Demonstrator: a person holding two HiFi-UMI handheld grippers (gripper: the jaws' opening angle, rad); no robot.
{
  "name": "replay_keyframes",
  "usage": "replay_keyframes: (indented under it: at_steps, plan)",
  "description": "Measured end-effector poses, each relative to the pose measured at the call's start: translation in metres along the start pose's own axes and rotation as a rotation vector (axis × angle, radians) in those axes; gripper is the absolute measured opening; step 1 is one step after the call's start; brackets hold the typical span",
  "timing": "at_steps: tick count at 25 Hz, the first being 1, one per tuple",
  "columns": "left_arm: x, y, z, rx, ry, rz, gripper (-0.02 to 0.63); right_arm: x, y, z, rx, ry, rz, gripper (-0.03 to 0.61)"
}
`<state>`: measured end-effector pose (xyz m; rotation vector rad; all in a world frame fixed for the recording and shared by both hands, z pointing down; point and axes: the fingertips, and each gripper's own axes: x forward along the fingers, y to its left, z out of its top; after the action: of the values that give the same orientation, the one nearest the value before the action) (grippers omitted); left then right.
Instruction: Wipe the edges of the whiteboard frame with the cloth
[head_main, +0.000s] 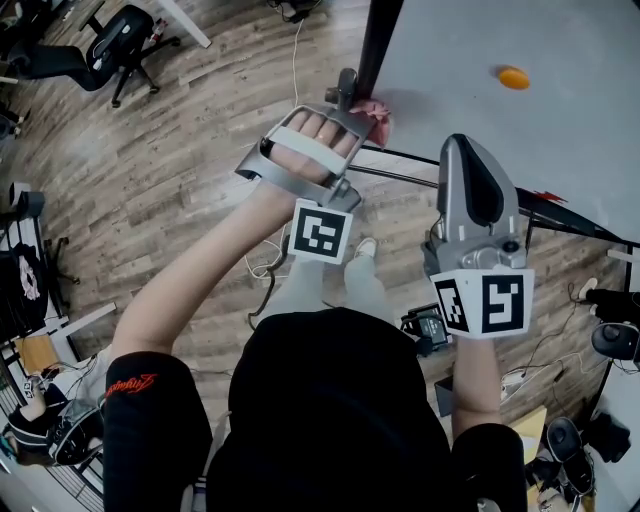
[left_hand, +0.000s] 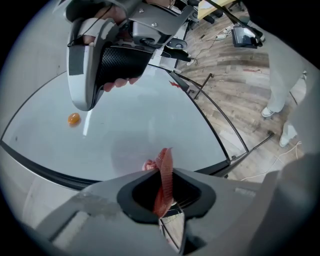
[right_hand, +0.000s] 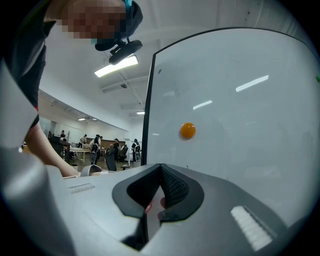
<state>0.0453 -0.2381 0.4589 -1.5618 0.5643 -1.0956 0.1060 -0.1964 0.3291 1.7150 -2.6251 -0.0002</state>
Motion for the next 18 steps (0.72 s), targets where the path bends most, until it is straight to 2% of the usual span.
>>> replay_keyframes:
  at_steps: [18]
  plan:
    - [0.016,-0.033,-0.008,-0.011,-0.001,-0.045,0.052,0.012,0.004,-0.026,0.020,0.054,0.004,0.002]
